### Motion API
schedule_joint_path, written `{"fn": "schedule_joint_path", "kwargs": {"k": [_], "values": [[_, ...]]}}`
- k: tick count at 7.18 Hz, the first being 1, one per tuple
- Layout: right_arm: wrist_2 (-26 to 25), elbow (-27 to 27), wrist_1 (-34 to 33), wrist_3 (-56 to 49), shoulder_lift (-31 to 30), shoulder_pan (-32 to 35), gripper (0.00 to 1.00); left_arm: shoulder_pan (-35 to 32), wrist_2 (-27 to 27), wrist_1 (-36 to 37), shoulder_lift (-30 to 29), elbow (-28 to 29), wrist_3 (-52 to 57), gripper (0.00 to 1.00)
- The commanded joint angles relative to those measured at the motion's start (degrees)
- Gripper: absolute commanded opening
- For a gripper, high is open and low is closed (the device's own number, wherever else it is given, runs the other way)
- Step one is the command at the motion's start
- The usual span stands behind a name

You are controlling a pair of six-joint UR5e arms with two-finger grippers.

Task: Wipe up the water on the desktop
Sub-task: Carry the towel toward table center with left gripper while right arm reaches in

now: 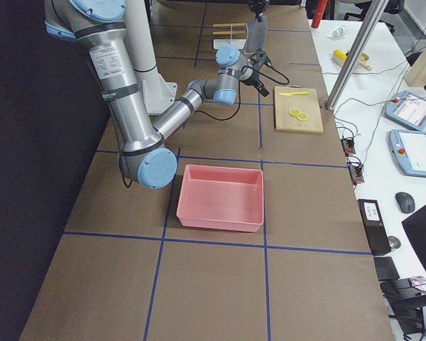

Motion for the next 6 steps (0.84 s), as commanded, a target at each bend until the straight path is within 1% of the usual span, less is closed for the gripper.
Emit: {"fn": "schedule_joint_path", "kwargs": {"k": [1, 2, 3, 4, 5, 6], "values": [[-12.31, 0.31, -1.05, -0.53, 2.21, -8.74, 0.99, 4.04, 4.34, -0.12, -3.57, 3.01, -3.87, 0.05], [-16.39, 0.31, -2.8, -0.62, 3.26, -11.65, 0.99, 5.19, 4.37, -0.64, -5.33, 4.68, -4.23, 0.05], [-16.96, 0.48, -4.47, -0.71, 4.49, -12.29, 0.99, 7.38, 4.28, -3.34, -8.39, 8.18, -3.62, 0.05], [-17.14, 1.27, -5.62, -0.97, 4.58, -12.73, 0.99, 8.53, 4.28, -3.46, -11.04, 11.52, -4.23, 0.05], [-19.23, 2.15, -5.98, -2.19, 4.93, -14.56, 0.99, 9.15, 4.37, -3.55, -11.93, 12.77, -4.32, 0.05], [-22.47, 2.15, -5.98, -2.46, 5.11, -17.36, 0.99, 9.25, 4.37, -4.85, -12.38, 13.22, -4.93, 0.05]]}}
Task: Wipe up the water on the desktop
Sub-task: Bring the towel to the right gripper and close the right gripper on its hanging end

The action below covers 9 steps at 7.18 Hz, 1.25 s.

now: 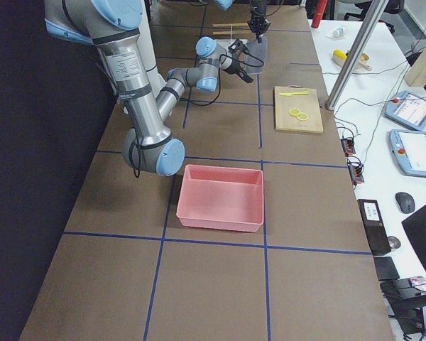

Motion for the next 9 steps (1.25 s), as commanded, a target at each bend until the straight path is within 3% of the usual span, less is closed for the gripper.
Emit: {"fn": "schedule_joint_path", "kwargs": {"k": [1, 6, 9], "values": [[-4.41, 0.54, -0.32, -0.71, 0.31, -4.1, 0.99, 0.48, 0.04, -2.68, -1.1, 1.91, -2.02, 0.05], [-5.48, 0.46, -0.32, -0.71, 0.93, -5.17, 0.99, 5.92, 0.12, -3.84, -2.86, 2.45, -5.02, 0.05], [-5.48, 0.54, -0.67, -0.53, 1.01, -5.43, 0.83, 6.2, 0.13, -3.84, -3.21, 3.59, -5.11, 0.05]]}}
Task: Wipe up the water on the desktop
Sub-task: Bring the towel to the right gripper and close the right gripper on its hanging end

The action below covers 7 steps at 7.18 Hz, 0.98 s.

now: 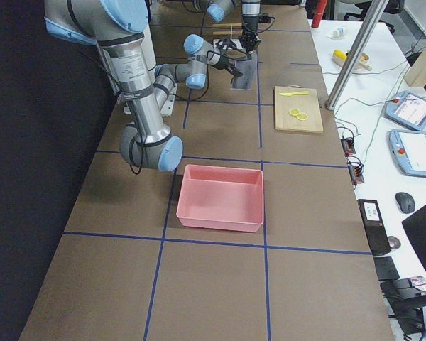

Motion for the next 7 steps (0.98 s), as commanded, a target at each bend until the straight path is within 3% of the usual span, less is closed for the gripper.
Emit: {"fn": "schedule_joint_path", "kwargs": {"k": [1, 2, 4, 5, 6, 7], "values": [[0.35, 0.07, -0.26, 0.1, 0.03, -0.08, 0.66, 0.08, 0.0, -0.61, -0.1, 0.76, -0.04, 0.05], [0.35, 0.16, -0.26, 0.18, 0.03, -0.35, 0.54, 0.08, 0.0, -0.62, 0.07, 0.85, -0.04, 0.05], [0.26, 0.25, -0.26, 0.27, 0.03, -0.35, 0.53, 0.08, 0.0, -0.7, -0.02, 1.29, 0.04, 0.05], [0.26, 0.34, -0.26, 0.62, 0.03, -0.35, 0.41, 0.08, 0.0, -0.7, -0.02, 1.29, -0.04, 0.05], [0.35, 0.6, -0.26, 0.71, 0.03, -0.52, 0.09, 0.08, 0.0, -0.7, -0.02, 1.29, 0.04, 0.05], [0.35, 0.78, -0.26, 0.71, 0.03, -0.96, 0.0, 0.08, 0.0, -0.7, -0.02, 1.29, 0.13, 0.06]]}}
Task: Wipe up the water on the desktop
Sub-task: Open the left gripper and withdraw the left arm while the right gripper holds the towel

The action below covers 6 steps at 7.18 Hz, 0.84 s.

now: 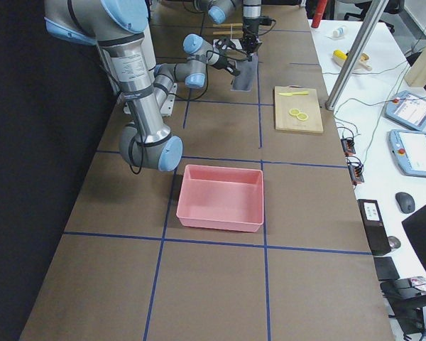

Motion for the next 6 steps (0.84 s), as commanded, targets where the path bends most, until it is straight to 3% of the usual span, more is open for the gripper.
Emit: {"fn": "schedule_joint_path", "kwargs": {"k": [1, 3, 4, 5, 6], "values": [[0.03, 0.41, 0.0, 0.16, 0.0, -0.57, 0.0, 0.0, 0.0, 0.0, 0.0, -0.08, 0.18, 0.07], [0.03, 0.59, 0.0, 0.16, 0.0, -0.57, 0.0, 0.0, 0.0, 0.0, 0.08, -0.52, 0.44, 0.09], [0.03, 0.76, 0.0, 0.16, 0.0, -0.57, 0.0, 0.0, 0.0, 0.0, 0.17, -0.78, 0.62, 0.14], [0.03, 1.11, 0.0, 0.16, -0.09, -0.57, 0.0, -0.17, -0.09, 0.0, 0.26, -0.87, 0.79, 0.43], [0.03, 1.12, 0.0, 0.16, -0.09, -0.57, 0.0, -0.35, -0.09, -0.44, 0.35, -1.48, 1.75, 0.99]]}}
